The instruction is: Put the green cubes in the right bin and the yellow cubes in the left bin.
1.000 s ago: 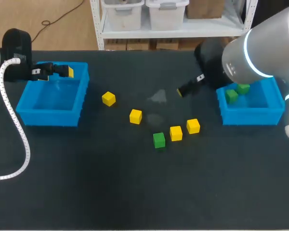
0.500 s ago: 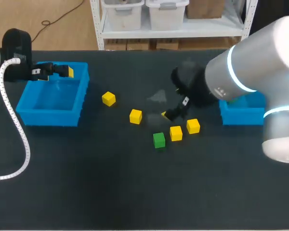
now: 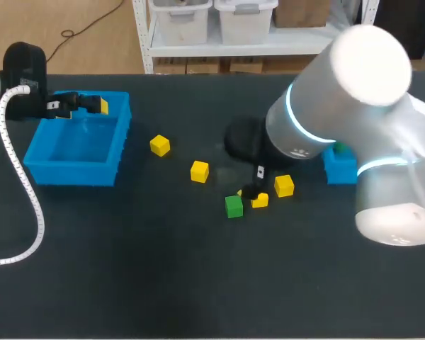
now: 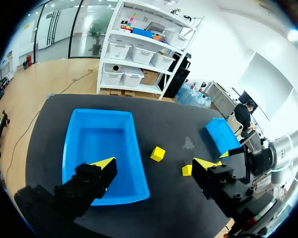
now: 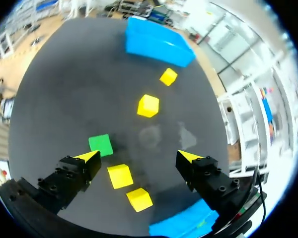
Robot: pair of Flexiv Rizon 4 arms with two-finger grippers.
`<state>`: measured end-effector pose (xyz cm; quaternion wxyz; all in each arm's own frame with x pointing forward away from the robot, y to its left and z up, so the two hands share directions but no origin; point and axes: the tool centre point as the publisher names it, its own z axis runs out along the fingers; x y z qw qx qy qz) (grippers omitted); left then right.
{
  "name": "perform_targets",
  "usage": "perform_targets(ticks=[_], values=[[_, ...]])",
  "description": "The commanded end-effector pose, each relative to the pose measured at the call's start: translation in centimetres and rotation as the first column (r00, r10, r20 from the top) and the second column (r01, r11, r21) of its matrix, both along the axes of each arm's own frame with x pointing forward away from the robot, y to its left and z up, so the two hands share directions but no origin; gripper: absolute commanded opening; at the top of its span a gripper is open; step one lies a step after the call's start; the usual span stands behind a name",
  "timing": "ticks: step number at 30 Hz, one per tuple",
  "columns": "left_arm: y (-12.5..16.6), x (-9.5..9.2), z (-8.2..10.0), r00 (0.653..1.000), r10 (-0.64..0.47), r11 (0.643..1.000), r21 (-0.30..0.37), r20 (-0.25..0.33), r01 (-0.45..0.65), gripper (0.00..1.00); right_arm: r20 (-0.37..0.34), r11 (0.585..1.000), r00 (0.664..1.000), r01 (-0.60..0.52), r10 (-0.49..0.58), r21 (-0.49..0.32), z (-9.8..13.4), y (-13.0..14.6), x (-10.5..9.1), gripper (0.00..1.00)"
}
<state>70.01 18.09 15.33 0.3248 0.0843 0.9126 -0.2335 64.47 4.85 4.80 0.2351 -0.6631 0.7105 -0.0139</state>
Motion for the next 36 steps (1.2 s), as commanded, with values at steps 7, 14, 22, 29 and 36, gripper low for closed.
perform_targets(ticks=[7, 14, 22, 29, 36], values=[[0.2, 0.0, -0.2, 1.000, -0.007, 1.000, -0.011, 0.008, 0.007, 1.00, -0.503, 0.925, 0.838, -0.339, 0.213, -0.173, -0.3, 1.6, -0.7, 1.00], [0.2, 0.0, -0.2, 1.000, -0.007, 1.000, -0.011, 0.008, 0.007, 1.00, -0.546, 0.919, 0.806, -0.363, 0.229, -0.150, -1.7, 2.2, -1.5, 1.00], [0.2, 0.0, -0.2, 1.000, -0.007, 1.000, -0.011, 0.008, 0.007, 1.00, -0.560, 0.921, 0.797, -0.363, 0.227, -0.143, -2.9, 2.1, -1.5, 1.00], [0.2, 0.0, -0.2, 1.000, -0.007, 1.000, -0.011, 0.008, 0.007, 1.00, -0.570, 0.926, 0.792, -0.353, 0.219, -0.134, -3.8, 2.1, -1.7, 1.00], [0.2, 0.0, -0.2, 1.000, -0.007, 1.000, -0.011, 0.008, 0.007, 1.00, -0.565, 0.934, 0.797, -0.336, 0.212, -0.123, -4.8, 2.0, -2.2, 1.00]])
